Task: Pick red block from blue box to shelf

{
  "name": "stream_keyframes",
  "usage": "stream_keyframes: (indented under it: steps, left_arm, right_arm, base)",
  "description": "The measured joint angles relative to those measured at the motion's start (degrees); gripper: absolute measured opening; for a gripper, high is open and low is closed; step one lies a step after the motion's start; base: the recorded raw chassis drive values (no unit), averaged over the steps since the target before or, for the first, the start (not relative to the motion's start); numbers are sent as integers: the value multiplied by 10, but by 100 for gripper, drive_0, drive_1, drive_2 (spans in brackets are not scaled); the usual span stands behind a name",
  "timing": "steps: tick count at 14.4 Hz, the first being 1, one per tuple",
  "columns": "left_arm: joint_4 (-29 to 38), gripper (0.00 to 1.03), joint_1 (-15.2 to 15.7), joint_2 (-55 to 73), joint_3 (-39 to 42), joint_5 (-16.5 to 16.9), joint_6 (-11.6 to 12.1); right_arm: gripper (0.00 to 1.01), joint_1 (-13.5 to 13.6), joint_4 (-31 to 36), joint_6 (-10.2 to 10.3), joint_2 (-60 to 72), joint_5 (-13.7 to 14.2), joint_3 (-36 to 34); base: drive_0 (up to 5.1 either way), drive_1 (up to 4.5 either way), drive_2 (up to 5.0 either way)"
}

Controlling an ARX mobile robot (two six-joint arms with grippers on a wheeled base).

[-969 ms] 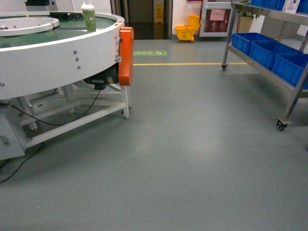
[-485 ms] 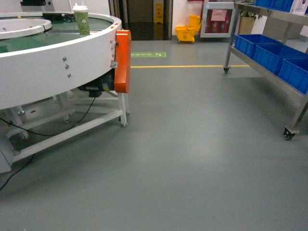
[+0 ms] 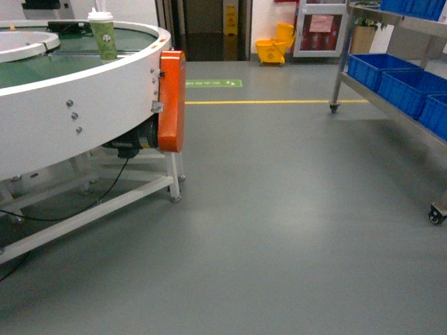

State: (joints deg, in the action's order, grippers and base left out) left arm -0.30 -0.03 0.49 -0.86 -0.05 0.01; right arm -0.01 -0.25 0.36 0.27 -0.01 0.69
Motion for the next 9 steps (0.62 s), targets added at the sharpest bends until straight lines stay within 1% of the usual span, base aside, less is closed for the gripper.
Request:
stream_keyframes:
  steps: [9]
  left_arm:
    - [1, 98, 0, 0, 0, 0, 0]
  right_arm:
    - [29, 0, -1, 0, 0, 0, 0]
  base:
    - [-6, 411, -423]
